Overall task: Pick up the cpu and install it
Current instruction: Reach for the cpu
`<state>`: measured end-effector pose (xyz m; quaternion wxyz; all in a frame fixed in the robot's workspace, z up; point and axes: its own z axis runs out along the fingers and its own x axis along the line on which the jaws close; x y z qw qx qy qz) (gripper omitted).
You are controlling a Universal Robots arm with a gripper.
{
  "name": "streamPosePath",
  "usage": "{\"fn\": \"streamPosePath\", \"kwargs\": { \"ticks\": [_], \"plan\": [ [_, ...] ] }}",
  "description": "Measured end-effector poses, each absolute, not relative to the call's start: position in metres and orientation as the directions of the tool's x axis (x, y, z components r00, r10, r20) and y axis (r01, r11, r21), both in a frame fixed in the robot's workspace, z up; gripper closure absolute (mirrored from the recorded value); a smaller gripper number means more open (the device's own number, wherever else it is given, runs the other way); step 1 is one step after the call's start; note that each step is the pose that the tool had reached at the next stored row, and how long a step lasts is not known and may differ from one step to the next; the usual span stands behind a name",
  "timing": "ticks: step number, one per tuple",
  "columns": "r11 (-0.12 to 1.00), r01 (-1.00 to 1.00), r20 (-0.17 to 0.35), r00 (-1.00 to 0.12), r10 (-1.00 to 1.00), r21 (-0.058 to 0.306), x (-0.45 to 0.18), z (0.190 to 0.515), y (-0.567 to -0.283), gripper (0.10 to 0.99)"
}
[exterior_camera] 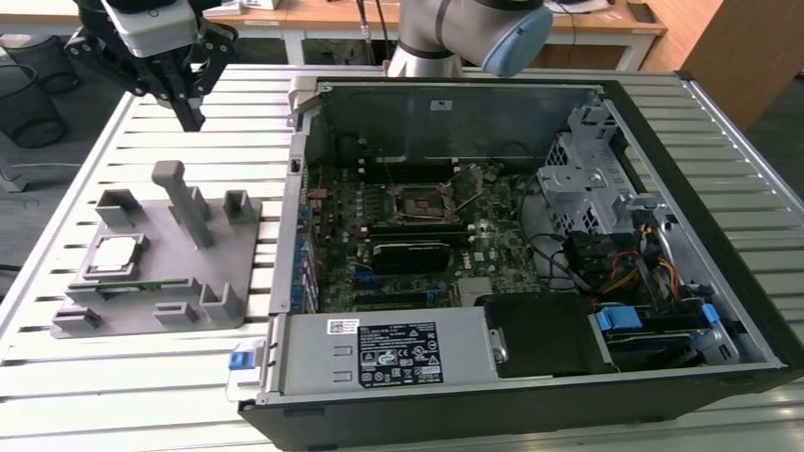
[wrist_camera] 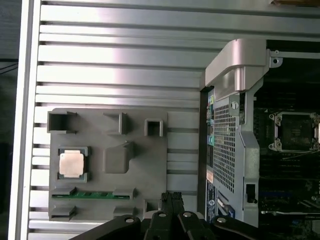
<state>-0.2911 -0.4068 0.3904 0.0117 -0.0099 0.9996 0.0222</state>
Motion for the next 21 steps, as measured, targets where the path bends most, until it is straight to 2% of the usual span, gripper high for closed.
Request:
{"fn": "streamPosePath", "kwargs": {
  "ticks": [21],
  "plan": [
    [0.999,-0.023,-0.024,-0.999,-0.022,0.044,-0.324,0.39,-0.408,0.98]
  ]
}}
